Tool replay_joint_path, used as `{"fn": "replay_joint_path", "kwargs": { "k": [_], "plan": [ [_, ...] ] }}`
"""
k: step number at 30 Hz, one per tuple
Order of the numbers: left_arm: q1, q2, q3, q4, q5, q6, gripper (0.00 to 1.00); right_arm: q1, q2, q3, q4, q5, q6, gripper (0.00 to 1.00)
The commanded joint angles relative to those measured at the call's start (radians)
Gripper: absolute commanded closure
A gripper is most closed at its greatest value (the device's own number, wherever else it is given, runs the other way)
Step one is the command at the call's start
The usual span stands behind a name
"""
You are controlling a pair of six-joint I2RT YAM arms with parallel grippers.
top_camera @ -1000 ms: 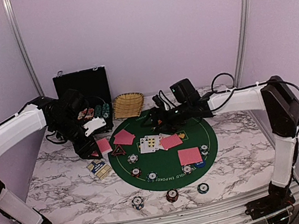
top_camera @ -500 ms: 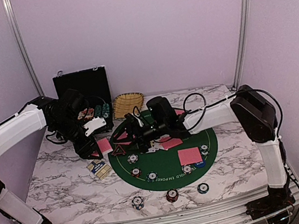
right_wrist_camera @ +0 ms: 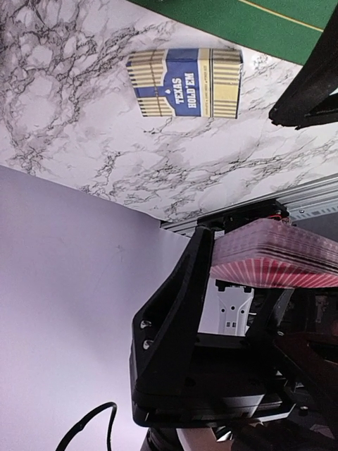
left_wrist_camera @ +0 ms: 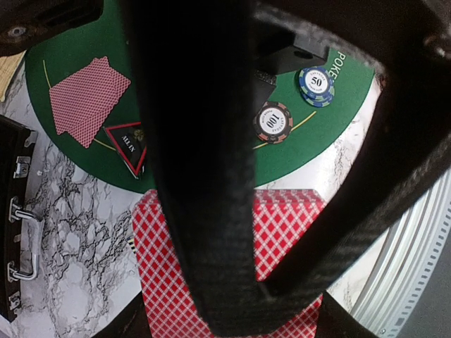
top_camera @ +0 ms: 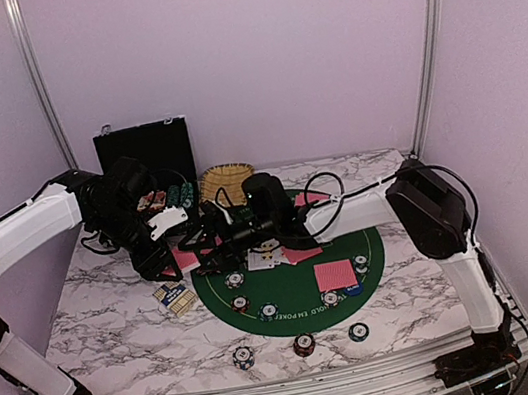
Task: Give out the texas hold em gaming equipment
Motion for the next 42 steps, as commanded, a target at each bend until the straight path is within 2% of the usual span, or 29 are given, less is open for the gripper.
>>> {"fn": "replay_joint_path", "kwargs": {
  "k": [1,17,26,42],
  "plan": [
    [-0.003,-0.001,0.010,-0.011,0.026,-0.004,1.00,0.017,0.041,0.070,0.028,-0.022,0.023,0.01],
    [-0.005,-0.015,0.009,-0.011,0.020,-0.001,1.00,0.028,0.163,0.187,-0.016,-0.024,0.053,0.09],
    [-0.005,-0.015,0.010,-0.011,0.015,0.004,1.00,-0.013,0.092,0.037,0.044,0.011,0.072,0.23],
    [-0.003,-0.008,0.007,-0.011,-0.013,0.010,1.00,-0.033,0.012,-0.060,0.142,-0.014,0.118,0.48]
  ]
}}
